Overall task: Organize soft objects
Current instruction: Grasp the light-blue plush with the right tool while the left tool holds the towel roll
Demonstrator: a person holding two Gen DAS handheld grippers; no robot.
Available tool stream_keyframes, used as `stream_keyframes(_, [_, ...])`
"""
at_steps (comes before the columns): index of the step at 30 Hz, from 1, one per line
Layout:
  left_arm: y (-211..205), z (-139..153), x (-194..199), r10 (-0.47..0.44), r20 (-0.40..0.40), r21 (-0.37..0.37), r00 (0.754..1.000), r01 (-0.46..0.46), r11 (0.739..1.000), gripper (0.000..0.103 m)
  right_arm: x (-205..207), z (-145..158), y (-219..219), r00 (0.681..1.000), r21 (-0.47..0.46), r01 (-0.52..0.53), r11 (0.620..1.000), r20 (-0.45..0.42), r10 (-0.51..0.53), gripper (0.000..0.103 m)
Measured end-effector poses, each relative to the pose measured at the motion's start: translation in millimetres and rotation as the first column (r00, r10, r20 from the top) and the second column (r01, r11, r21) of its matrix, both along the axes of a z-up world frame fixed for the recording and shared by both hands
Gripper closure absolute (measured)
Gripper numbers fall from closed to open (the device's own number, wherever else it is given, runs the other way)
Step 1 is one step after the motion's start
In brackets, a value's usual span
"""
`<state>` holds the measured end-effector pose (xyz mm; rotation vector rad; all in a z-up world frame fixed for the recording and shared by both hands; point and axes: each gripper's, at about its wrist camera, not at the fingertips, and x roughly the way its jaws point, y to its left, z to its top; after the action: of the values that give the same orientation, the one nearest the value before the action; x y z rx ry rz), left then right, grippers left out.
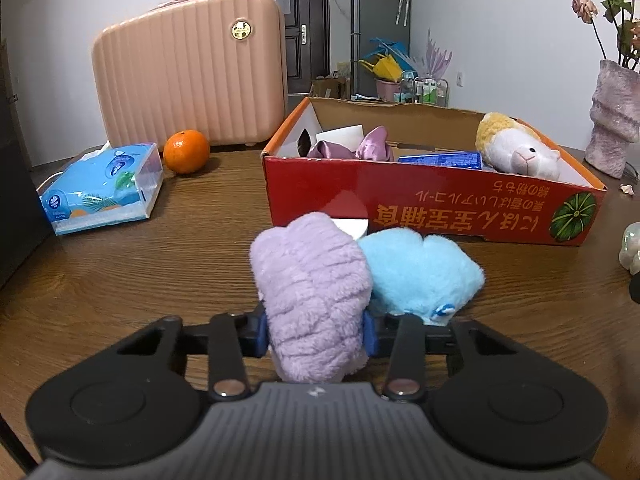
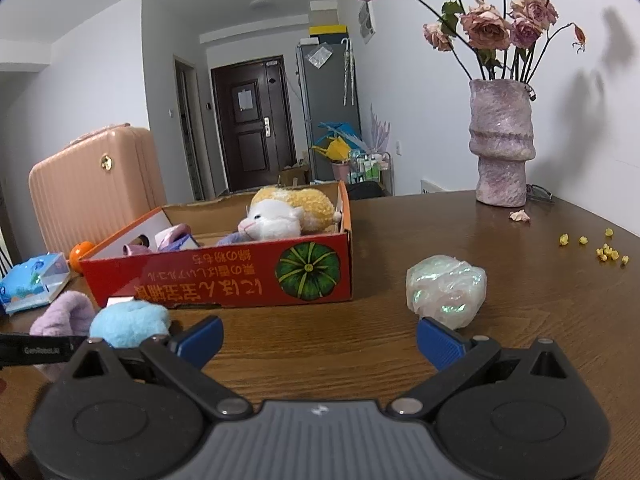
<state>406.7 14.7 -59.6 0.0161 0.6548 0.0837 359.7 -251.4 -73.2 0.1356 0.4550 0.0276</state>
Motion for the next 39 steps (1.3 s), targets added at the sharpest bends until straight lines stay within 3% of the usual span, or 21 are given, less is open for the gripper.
stream_keyframes(27, [45,27,-50,0.058,0.154,-0.005,0.986,-0.058,0.998,0.067,1,-5,12,0.998,-0.03,-0.064,0.998,-0.022,0.063,0.0])
stream_keyframes(39, [76,33,-57,0.1,0.182,-0.025,0.978,-0.097,0.995,0.067,13,-5,79,0.975,-0.076,-0.22,0.972,-0.02,0.219,0.0])
